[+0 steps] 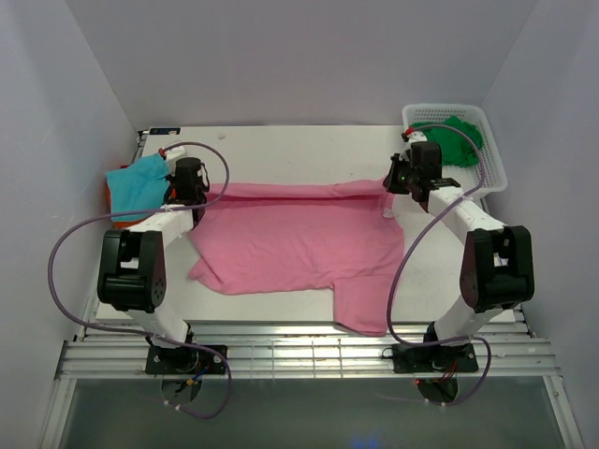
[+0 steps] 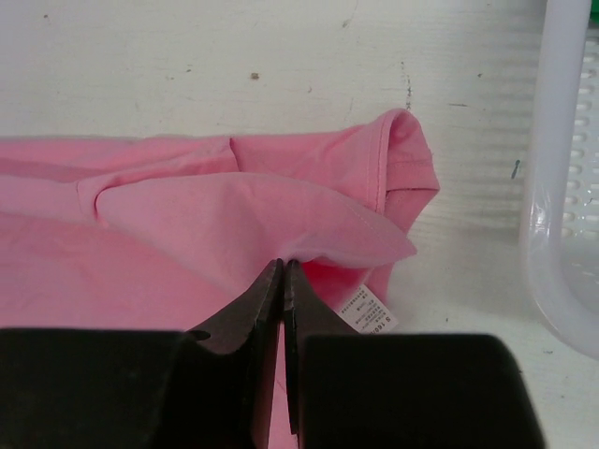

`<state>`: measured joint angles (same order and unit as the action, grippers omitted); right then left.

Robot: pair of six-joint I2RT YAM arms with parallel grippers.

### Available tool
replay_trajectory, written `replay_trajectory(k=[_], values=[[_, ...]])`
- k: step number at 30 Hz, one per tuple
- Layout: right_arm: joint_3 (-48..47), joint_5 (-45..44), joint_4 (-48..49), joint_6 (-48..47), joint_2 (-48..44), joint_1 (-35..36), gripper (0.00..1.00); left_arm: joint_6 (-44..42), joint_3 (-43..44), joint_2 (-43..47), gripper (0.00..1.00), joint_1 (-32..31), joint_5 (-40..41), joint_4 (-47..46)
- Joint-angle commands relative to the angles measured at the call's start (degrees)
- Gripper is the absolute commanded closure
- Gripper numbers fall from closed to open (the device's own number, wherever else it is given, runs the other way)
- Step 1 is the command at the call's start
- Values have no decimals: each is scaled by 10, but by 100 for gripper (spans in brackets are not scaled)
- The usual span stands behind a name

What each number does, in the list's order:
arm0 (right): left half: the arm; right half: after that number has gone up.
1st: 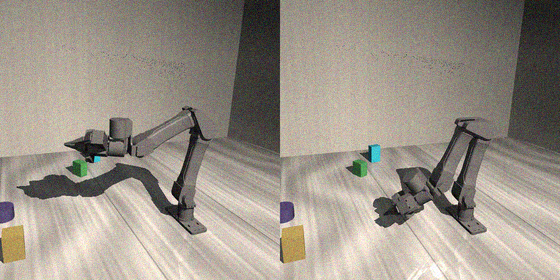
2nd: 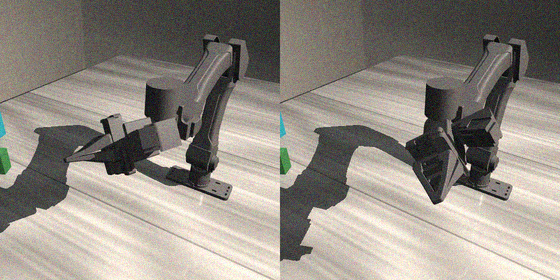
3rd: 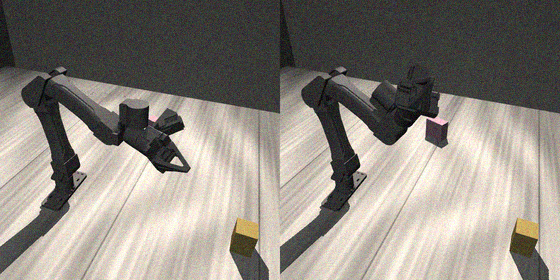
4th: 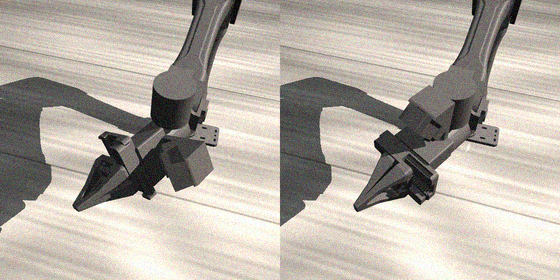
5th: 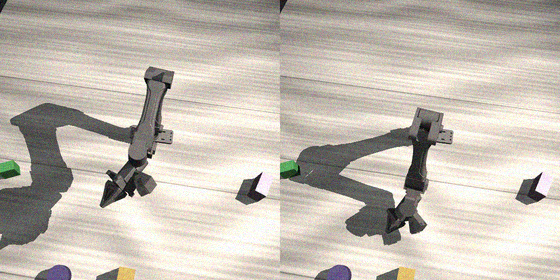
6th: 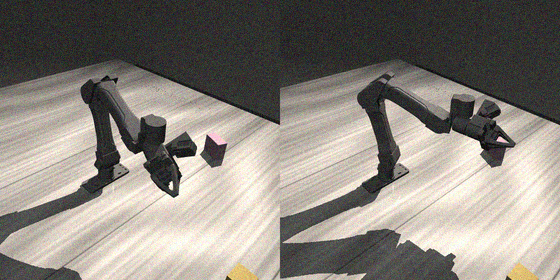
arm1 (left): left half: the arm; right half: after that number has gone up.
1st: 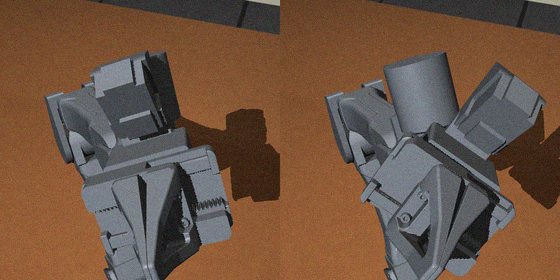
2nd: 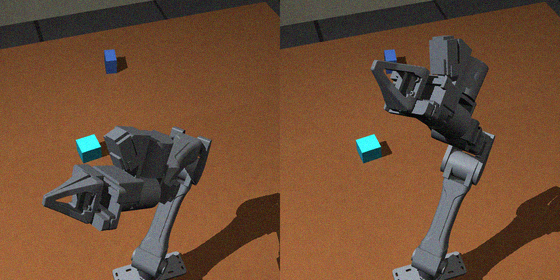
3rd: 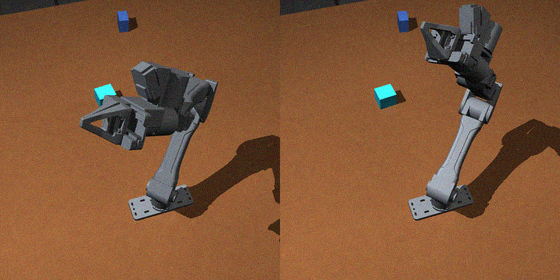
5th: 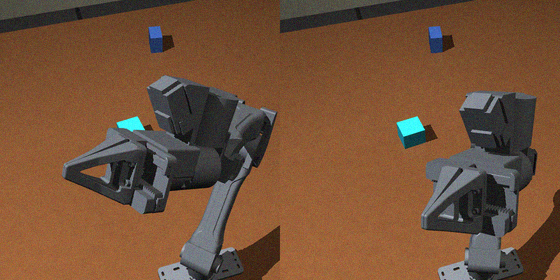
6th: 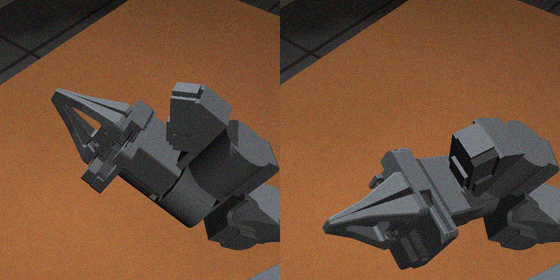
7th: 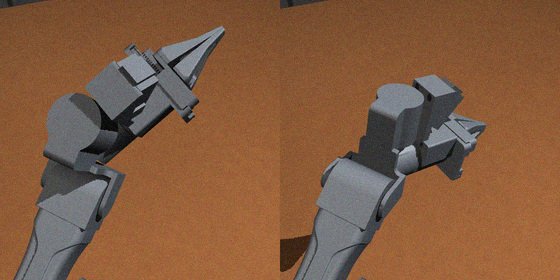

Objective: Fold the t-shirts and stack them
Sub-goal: Fold the tshirt

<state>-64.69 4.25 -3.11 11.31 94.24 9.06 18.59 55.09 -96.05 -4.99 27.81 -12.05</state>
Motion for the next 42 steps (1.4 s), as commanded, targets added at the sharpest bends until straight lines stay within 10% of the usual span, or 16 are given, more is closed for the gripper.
replay_trajectory(k=[1,29,33,37,42], values=[[9,-13,-10,-13,-34,3,92,12,-9,49,100,2,16,5],[54,-29,-58,-18,-28,14,92,65,-75,50,99,2,10,91],[54,-40,-84,-20,-20,23,92,87,-72,40,87,2,39,143],[60,-72,-102,-19,-17,31,92,98,-81,45,50,-2,53,164],[66,-107,-116,-16,-21,47,92,113,-93,58,37,-13,71,179]])
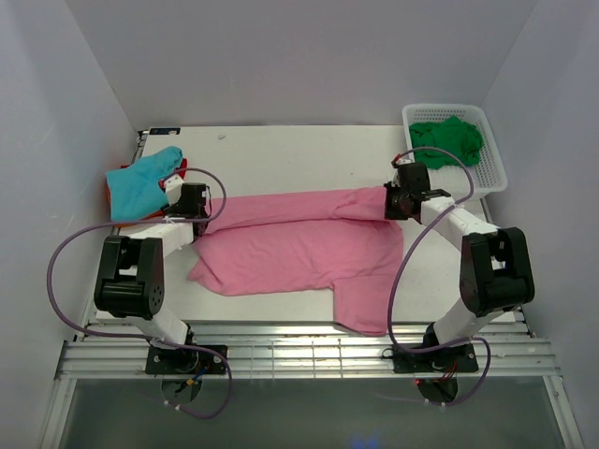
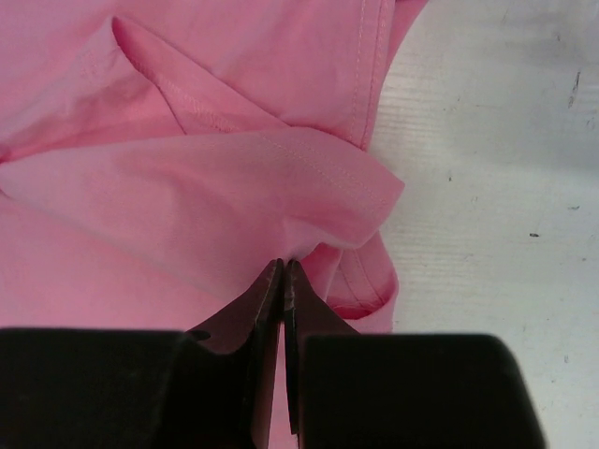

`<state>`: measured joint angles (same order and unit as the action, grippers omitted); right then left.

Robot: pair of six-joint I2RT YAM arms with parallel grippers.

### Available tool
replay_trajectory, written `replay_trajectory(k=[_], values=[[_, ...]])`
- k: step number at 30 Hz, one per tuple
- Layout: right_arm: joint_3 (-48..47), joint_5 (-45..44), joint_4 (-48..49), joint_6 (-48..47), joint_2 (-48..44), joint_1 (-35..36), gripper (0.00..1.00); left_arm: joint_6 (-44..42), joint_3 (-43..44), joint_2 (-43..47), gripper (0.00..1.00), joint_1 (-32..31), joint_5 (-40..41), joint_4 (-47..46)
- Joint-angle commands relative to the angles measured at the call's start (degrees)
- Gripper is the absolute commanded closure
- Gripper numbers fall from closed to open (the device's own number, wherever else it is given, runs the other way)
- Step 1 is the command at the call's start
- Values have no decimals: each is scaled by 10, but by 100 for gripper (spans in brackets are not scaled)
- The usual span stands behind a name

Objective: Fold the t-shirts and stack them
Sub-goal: Fold the tshirt

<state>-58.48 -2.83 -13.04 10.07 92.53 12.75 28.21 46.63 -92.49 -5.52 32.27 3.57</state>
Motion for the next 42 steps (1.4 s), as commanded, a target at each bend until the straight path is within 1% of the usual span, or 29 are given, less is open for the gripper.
replay_trajectory(k=[1,4,5,7,8,9,10,11,12,14,15,16,17,19,22,24,26,27,30,34,39,42], values=[[4,-43,-20,-3,-7,12,92,23,-14,27,36,-12,32,23],[3,-59,-28,-1,-19,19,91,27,-26,53,37,-34,48,8],[2,-63,-34,-1,-25,21,90,26,-28,60,38,-54,60,1],[-4,-71,-44,-1,-44,26,84,23,-28,80,41,-77,81,-18],[-8,-74,-57,-1,-51,28,76,18,-24,85,43,-101,92,-31],[-12,-79,-64,-1,-65,32,74,13,-21,90,48,-112,93,-39],[-21,-85,-71,-3,-71,34,73,10,-15,88,51,-121,91,-57],[-23,-85,-76,-4,-79,38,73,8,-1,83,55,-135,75,-67],[-24,-85,-77,-6,-91,39,73,6,9,76,66,-139,63,-70],[-26,-75,-73,-7,-103,39,71,7,30,40,76,-149,42,-75],[-24,-68,-50,-7,-108,39,71,11,51,26,81,-151,20,-77],[-23,-54,-37,-7,-107,39,70,11,60,-2,90,-154,10,-81],[-24,-47,-25,-8,-102,39,69,11,67,-17,95,-160,2,-91],[-37,-17,0,-17,-66,39,69,8,91,-60,100,-166,-18,-99],[-73,19,26,-27,6,39,70,6,122,-113,100,-171,-46,-109],[-102,23,41,-31,54,39,70,4,141,-133,100,-173,-55,-112],[-124,25,58,-34,81,39,70,3,153,-159,100,-176,-67,-115],[-144,49,64,-36,106,39,70,1,158,-166,100,-177,-71,-115],[-187,72,66,-36,146,39,70,-3,171,-182,100,-179,-74,-117],[-215,96,76,-30,175,39,70,-9,177,-186,100,-181,-71,-120],[-224,119,84,-22,194,39,69,-14,174,-184,100,-181,-67,-120],[-234,122,69,-20,208,39,69,-15,167,-182,100,-182,-66,-119]])
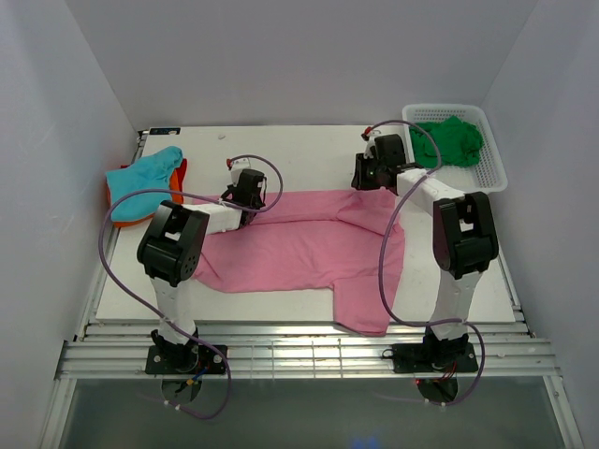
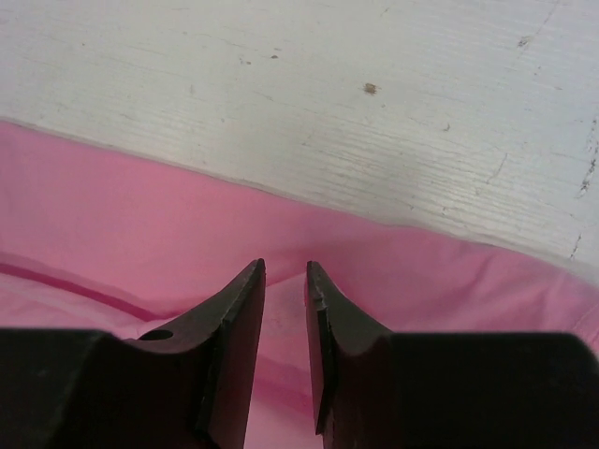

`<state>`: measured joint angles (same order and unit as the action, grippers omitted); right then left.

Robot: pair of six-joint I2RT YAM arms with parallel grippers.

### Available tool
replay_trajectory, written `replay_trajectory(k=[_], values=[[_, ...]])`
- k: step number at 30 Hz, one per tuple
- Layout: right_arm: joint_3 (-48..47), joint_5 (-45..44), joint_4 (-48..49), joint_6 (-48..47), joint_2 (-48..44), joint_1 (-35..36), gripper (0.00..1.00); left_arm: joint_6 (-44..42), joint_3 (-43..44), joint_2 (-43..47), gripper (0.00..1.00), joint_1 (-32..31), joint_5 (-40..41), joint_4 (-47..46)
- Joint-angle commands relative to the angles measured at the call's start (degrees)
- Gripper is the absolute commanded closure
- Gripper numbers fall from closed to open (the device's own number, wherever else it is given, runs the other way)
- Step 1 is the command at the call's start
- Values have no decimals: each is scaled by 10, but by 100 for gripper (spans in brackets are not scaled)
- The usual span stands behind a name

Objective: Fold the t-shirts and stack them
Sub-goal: Fold the tshirt

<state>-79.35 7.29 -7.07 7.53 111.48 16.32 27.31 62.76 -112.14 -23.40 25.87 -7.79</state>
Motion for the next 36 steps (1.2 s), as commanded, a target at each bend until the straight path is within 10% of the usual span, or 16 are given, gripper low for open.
replay_trajectory(k=[1,13,25,36], values=[[-26,22,8,6,20,3,69,-6,4,19,100,-3,0,-6],[-20,27,-12,2,41,3,69,-5,-9,27,100,-3,9,-5],[-5,33,-36,-5,30,3,90,-2,-13,26,100,-3,13,-2],[89,33,-44,-7,-110,35,91,3,-20,32,100,-3,11,1]])
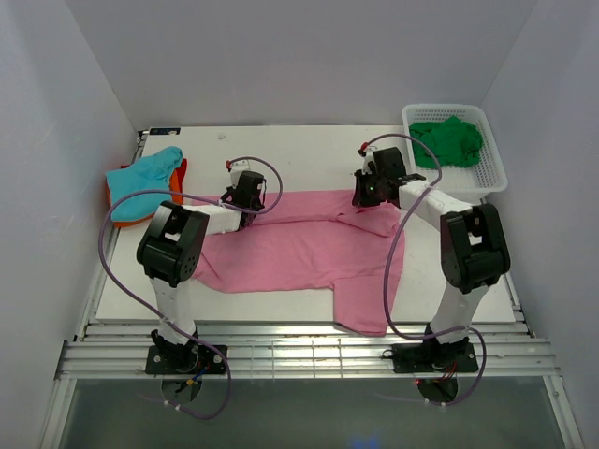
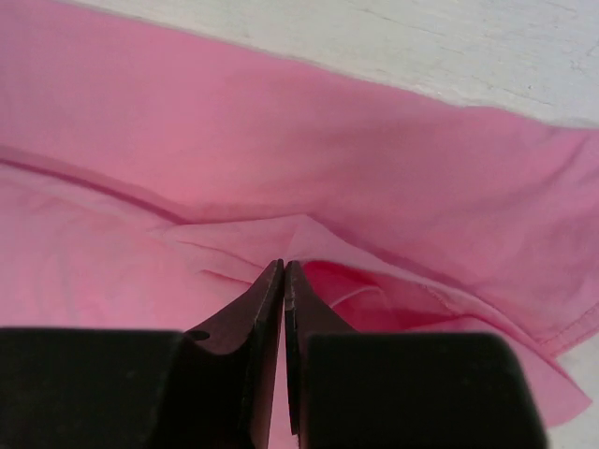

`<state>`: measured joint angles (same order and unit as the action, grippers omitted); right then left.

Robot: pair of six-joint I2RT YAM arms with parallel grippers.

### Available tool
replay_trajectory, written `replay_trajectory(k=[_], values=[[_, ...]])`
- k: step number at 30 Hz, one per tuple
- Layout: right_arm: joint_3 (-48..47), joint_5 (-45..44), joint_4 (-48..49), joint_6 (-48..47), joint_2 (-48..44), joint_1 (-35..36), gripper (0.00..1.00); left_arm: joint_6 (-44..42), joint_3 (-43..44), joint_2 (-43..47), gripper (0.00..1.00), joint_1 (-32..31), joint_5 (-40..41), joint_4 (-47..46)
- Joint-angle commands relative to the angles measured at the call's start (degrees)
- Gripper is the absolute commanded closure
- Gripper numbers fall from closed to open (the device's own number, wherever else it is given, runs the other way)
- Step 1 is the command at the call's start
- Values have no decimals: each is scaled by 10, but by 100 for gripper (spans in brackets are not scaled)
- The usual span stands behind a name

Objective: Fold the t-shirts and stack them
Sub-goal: Fold the tshirt

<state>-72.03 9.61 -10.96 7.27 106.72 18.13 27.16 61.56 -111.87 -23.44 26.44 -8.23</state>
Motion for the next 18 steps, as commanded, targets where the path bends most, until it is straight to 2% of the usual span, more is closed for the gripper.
replay_trajectory(k=[1,5,18], values=[[36,9,-5,-4,-74,22,91,5,-9,31,100,-3,5,7],[84,-3,-9,3,-131,47,91,8,-13,37,100,-3,1,8],[189,-34,-22,43,-214,118,91,4,-19,51,100,-3,-5,9]])
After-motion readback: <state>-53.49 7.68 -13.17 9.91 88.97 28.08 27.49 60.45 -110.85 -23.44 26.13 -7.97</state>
